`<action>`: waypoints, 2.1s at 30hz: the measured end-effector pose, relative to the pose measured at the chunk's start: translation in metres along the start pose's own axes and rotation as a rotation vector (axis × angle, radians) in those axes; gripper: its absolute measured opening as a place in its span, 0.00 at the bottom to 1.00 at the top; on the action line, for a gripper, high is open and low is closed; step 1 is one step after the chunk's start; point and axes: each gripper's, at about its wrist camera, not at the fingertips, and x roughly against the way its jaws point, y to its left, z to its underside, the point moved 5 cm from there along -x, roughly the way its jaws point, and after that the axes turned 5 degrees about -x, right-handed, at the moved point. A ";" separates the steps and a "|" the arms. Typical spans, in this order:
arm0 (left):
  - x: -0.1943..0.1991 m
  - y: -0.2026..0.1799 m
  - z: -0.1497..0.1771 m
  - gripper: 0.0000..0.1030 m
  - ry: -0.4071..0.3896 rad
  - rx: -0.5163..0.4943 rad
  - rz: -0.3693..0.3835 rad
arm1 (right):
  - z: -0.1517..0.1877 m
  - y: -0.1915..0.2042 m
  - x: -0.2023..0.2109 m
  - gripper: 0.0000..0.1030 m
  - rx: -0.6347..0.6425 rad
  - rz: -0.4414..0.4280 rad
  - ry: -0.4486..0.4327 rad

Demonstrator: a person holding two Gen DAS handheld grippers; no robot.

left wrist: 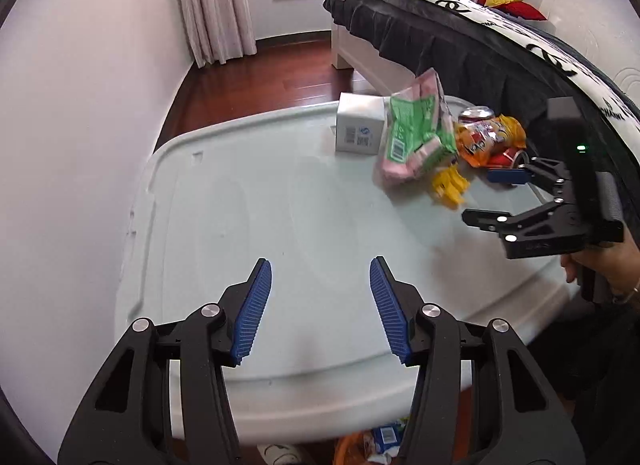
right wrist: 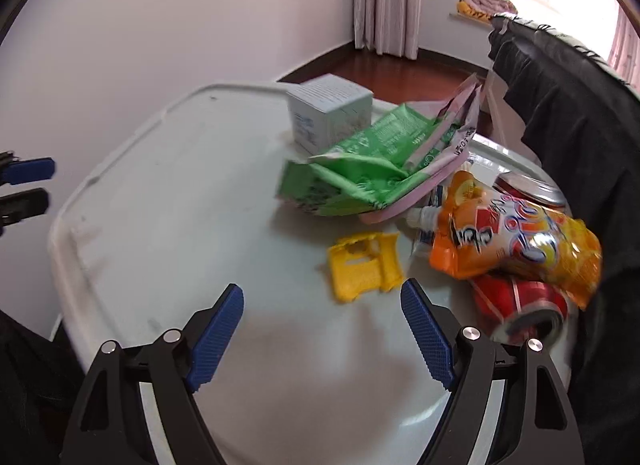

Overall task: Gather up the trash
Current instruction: 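Grasp the yellow plastic toy piece with the right tool, then hold the yellow toy piece in the right tool while the left tool grasps the green snack bag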

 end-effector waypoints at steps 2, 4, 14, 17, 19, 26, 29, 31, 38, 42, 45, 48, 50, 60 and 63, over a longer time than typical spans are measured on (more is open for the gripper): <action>-0.005 0.003 -0.003 0.54 -0.002 0.017 0.015 | -0.005 -0.006 -0.013 0.77 -0.001 0.005 0.026; -0.009 0.003 -0.001 0.55 0.007 0.030 0.037 | -0.009 -0.008 -0.021 0.76 0.002 0.008 0.034; -0.008 0.000 0.000 0.62 0.008 0.028 0.076 | -0.017 -0.017 -0.052 0.60 -0.011 0.012 0.092; -0.009 -0.001 0.000 0.62 0.012 0.024 0.075 | -0.016 -0.018 -0.053 0.53 -0.012 0.015 0.082; -0.009 -0.002 0.001 0.62 0.016 0.024 0.077 | -0.016 -0.018 -0.051 0.44 -0.023 0.004 0.082; -0.009 -0.001 -0.001 0.62 0.005 0.012 0.057 | 0.004 -0.004 -0.004 0.44 -0.043 -0.026 0.057; -0.009 -0.007 -0.008 0.62 -0.008 0.000 0.067 | 0.020 0.006 0.033 0.44 -0.072 -0.065 0.043; -0.010 -0.013 -0.015 0.62 -0.020 -0.016 0.075 | 0.033 0.011 0.060 0.44 -0.095 -0.094 0.027; -0.038 -0.067 -0.044 0.62 -0.031 -0.170 0.026 | 0.080 -0.001 0.115 0.44 -0.203 -0.133 -0.034; -0.063 -0.103 -0.056 0.62 -0.028 -0.268 -0.021 | 0.084 -0.011 0.115 0.44 -0.234 -0.162 -0.035; -0.081 -0.122 -0.070 0.62 -0.024 -0.307 -0.027 | 0.084 -0.013 0.116 0.44 -0.249 -0.187 -0.042; -0.100 -0.134 -0.082 0.62 -0.018 -0.329 -0.024 | 0.082 -0.013 0.120 0.44 -0.249 -0.212 -0.059; -0.113 -0.140 -0.088 0.62 -0.004 -0.339 -0.023 | 0.081 -0.015 0.121 0.44 -0.259 -0.227 -0.062; -0.156 -0.152 -0.111 0.62 0.020 -0.342 -0.030 | 0.081 -0.015 0.120 0.44 -0.261 -0.245 -0.057; -0.167 -0.158 -0.114 0.58 0.026 -0.335 -0.033 | 0.082 -0.013 0.119 0.44 -0.256 -0.251 -0.052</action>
